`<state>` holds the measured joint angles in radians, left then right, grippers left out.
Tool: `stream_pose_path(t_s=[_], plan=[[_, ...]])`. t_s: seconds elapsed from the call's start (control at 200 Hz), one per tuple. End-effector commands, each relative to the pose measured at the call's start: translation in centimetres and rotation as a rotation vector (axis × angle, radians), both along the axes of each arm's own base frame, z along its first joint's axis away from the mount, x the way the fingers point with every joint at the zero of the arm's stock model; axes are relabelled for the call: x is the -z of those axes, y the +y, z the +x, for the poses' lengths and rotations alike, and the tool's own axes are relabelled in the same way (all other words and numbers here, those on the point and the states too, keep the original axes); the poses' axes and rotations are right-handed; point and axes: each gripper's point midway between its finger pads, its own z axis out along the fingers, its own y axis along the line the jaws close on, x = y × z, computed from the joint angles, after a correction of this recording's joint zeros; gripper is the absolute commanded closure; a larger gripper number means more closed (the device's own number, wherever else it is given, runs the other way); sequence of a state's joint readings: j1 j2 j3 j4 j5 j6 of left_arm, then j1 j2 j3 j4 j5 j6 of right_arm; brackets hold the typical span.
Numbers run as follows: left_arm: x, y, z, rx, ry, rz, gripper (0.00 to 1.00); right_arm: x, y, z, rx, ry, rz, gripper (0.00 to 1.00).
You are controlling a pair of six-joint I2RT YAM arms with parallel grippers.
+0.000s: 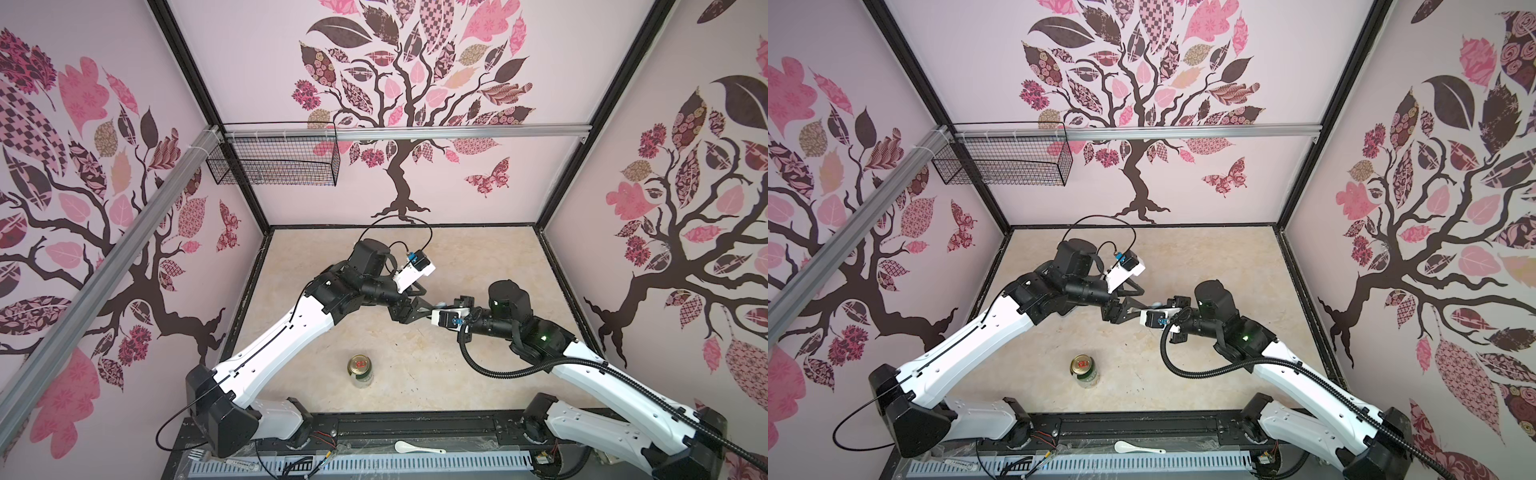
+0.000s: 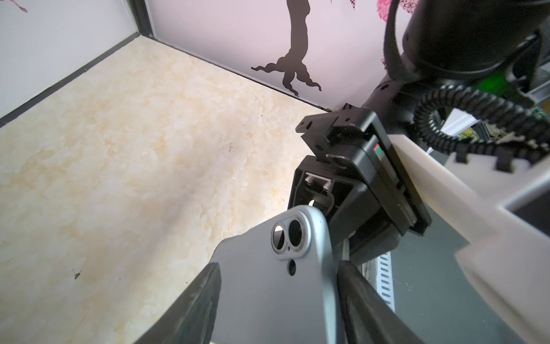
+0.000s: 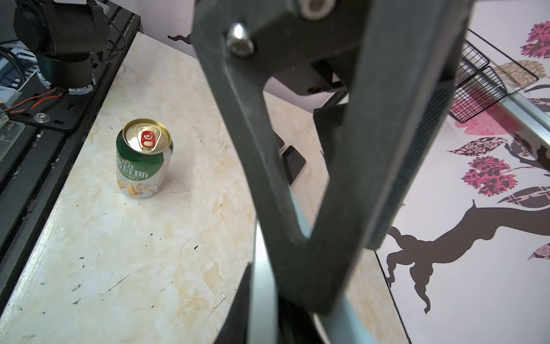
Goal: Take the phone out of the phone case
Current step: Remove the phone case from the phone.
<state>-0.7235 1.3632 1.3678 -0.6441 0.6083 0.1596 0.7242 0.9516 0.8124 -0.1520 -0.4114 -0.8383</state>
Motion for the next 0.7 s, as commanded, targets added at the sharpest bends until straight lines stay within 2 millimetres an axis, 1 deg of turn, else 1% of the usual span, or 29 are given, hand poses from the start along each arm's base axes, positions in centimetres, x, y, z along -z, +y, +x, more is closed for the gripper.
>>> stream_pose_path(t_s=[0.0,0.19,0.295,0.405,0.575,0.65,0.695], plan=[[-0.9,-0.2,0.5,-0.013,-0.048,0.018,0.4,-3.1,0.6,0.0,-0.026,-0.07,0.058,1.0],[0.6,-0.4,0.6,-0.013,-0.061,0.118,0.43,-2.9,0.6,0.3,-0.018,-0.066,0.041,1.0],[1.8,-0.4,0.6,-0.012,-0.078,0.198,0.51,-2.8,0.5,0.6,0.0,-0.075,0.031,1.0],[2.4,-0.3,0.8,-0.011,-0.076,0.231,0.61,-2.8,0.3,0.6,0.004,-0.08,0.03,1.0],[2.2,-0.2,0.9,-0.01,-0.084,0.248,0.79,-2.5,0.1,0.5,0.008,-0.08,0.02,1.0],[1.9,-0.2,1.0,-0.009,-0.092,0.245,0.87,-2.4,0.1,0.3,0.002,-0.077,0.02,1.0],[1.7,-0.3,1.0,-0.011,-0.097,0.245,0.96,-2.3,0.1,0.2,-0.004,-0.075,0.017,1.0]])
